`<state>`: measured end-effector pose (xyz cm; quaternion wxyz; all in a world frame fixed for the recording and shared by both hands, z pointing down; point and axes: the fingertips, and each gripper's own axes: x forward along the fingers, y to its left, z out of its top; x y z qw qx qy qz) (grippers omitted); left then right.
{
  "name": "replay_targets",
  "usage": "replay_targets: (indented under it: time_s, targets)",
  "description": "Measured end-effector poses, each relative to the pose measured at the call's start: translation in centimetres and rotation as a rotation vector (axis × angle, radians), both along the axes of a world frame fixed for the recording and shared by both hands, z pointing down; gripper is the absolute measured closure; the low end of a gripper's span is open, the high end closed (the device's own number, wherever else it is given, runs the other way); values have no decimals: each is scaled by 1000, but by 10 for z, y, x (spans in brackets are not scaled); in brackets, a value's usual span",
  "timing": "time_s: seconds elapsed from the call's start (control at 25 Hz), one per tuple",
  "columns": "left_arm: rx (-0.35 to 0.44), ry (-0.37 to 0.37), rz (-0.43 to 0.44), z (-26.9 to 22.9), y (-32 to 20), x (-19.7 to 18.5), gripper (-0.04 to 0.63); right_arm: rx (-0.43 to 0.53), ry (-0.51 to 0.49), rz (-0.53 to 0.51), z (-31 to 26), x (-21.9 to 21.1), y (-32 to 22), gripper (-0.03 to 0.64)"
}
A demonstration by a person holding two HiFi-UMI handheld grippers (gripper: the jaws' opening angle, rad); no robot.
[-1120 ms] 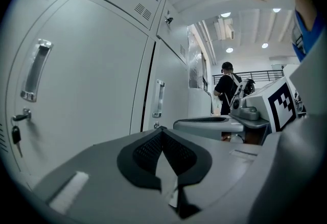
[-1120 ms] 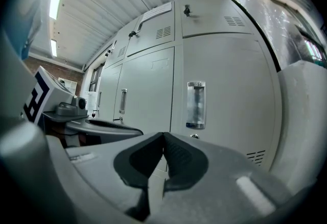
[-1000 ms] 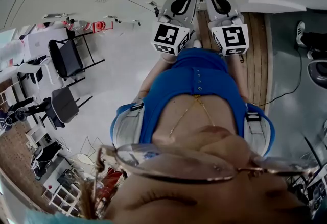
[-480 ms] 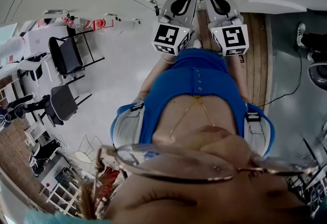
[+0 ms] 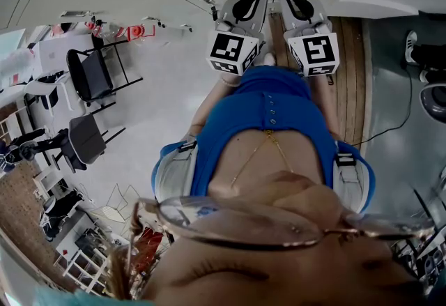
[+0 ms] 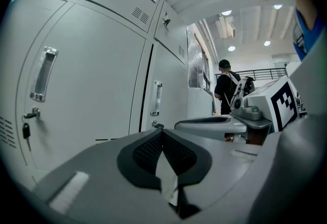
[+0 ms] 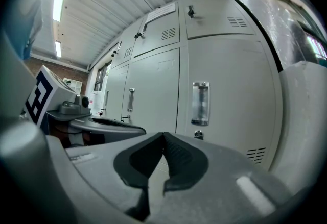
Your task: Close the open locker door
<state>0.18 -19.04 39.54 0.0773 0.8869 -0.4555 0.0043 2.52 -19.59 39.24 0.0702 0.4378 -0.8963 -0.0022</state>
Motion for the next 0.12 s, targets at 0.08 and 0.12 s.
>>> replay_targets:
  time_s: [0.08, 0.12]
  targets:
    - [1, 0, 1, 0, 2, 1, 607, -2, 3, -1, 1, 0, 2, 614]
    - [1, 0, 2, 0, 3, 2, 607, -3, 4, -1, 1, 1, 3, 614]
